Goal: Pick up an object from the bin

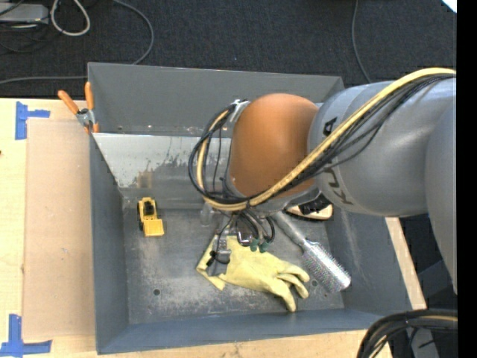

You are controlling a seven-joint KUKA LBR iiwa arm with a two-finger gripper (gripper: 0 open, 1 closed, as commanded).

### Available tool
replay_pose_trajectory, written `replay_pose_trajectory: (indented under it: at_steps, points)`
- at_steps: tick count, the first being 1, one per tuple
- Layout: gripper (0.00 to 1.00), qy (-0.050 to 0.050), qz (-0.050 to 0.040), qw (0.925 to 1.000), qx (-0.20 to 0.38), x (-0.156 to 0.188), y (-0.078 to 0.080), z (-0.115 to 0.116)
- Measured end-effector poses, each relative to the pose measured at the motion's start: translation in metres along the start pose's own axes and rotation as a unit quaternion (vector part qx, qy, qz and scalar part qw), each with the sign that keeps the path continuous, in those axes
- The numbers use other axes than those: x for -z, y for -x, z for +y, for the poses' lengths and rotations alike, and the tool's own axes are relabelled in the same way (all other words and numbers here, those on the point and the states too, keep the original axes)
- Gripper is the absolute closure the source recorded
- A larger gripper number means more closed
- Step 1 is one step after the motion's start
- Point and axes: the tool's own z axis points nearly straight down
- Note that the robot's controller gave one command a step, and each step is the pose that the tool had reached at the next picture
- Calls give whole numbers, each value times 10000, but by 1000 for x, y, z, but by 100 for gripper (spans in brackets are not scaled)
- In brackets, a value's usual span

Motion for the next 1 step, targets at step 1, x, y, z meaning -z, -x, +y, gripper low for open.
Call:
replay_pose_trajectory:
  at_steps: [1]
  points:
    - [0,1,-2,10000,6,0,0,0]
